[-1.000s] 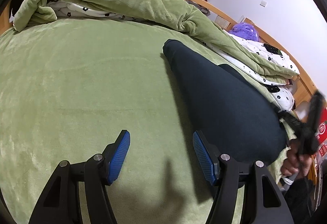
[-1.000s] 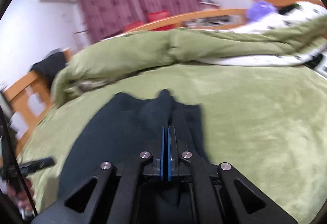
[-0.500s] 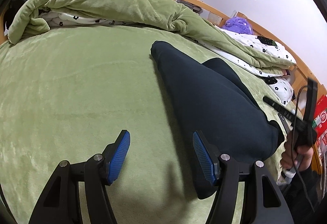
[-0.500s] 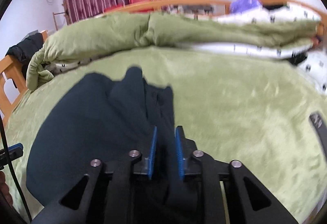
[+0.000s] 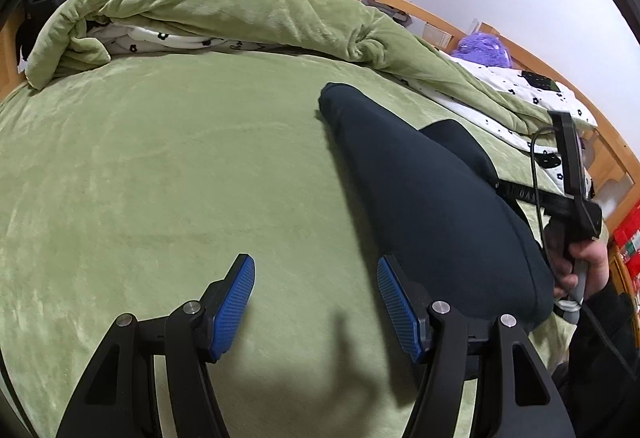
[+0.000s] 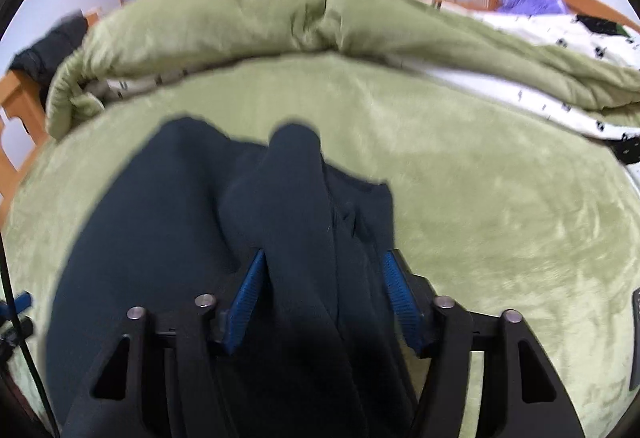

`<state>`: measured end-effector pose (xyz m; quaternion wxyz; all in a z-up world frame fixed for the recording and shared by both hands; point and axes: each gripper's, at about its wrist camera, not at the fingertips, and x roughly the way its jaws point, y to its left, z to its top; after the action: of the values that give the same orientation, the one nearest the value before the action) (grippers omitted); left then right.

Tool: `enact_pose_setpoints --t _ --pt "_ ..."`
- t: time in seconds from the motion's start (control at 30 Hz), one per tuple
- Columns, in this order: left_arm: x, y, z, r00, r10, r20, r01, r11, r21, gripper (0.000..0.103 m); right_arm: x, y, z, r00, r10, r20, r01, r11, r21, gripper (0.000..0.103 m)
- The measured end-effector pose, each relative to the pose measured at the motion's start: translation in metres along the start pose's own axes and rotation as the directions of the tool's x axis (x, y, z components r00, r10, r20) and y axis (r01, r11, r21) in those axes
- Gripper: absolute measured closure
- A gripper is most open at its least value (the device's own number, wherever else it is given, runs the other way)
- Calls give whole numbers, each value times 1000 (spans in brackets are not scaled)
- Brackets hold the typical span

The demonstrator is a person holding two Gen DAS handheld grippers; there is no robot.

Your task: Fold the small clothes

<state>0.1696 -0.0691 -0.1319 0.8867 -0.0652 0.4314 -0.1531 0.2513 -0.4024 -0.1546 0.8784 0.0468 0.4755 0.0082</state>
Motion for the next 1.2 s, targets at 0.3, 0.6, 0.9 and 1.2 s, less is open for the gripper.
enact_pose_setpoints --t 0.3,0.6,0.9,1.2 --pt "8 10 3 1000 7 -20 -7 1000 -30 41 0 -21 -13 999 5 47 -8 998 68 90" --pt "-5 4 4 1000 7 11 -7 1000 -4 41 -27 -25 -26 995 -85 58 80 993 92 66" --pt "-29 -8 1 999 -4 46 3 1000 20 41 -37 -41 -57 981 -192 2 190 970 149 75" --pt "-55 -27 0 997 7 72 -10 999 30 41 -68 -53 -94 979 -205 -16 204 961 184 76"
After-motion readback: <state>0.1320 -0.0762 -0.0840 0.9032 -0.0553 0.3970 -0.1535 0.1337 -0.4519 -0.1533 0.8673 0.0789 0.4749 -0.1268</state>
